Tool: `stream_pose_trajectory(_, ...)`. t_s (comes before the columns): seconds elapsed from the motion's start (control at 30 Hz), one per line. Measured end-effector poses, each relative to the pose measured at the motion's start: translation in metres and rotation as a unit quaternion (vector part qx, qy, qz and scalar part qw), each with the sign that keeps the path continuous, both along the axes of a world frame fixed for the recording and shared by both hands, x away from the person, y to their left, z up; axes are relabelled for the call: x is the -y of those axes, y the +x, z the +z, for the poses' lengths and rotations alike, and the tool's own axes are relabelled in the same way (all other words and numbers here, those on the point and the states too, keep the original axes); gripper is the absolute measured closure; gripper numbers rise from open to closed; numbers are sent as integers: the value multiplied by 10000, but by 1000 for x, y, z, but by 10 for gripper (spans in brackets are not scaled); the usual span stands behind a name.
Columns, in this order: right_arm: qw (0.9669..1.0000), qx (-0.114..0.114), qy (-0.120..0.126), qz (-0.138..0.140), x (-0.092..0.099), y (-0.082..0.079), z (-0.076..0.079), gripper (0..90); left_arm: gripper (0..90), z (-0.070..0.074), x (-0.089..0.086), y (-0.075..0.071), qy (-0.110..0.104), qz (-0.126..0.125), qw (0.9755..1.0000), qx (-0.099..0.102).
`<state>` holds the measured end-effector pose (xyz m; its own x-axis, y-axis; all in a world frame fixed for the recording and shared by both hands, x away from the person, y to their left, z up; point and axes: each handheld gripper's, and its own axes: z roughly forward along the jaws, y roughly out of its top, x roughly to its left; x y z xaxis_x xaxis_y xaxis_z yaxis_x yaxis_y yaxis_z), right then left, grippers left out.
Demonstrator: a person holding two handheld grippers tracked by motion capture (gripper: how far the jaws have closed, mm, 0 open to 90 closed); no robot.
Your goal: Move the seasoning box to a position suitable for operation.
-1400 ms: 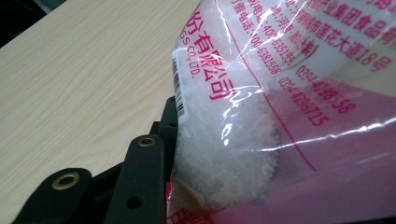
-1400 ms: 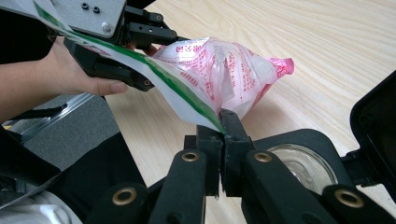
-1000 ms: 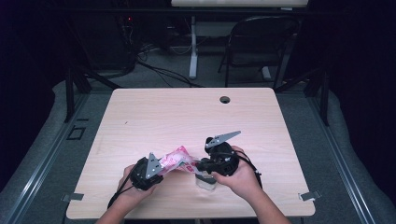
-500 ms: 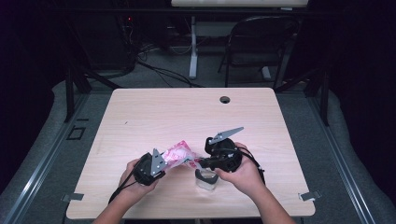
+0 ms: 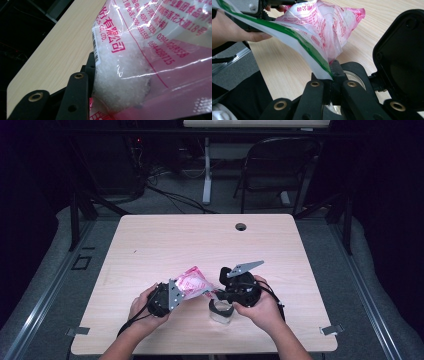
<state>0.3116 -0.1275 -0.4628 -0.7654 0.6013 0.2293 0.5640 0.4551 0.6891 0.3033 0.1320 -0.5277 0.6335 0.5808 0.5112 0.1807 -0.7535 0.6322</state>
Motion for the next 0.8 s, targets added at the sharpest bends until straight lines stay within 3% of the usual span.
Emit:
stream_pose_trajectory(0.13, 10000, 52, -68, 5, 1, -2, -2, 900, 656, 1, 2, -2, 93, 12, 9999, 96)
stream_pose_trajectory(0.37, 9998, 167, 44, -97, 3, -6, -5, 900, 657, 4, 4, -3, 204, 3, 9995, 242)
stream_pose_trajectory(0.8, 9997, 69, 202, -151, 10, -6, -9, 900, 659, 8, 9, -5, 395, -26, 9985, 372)
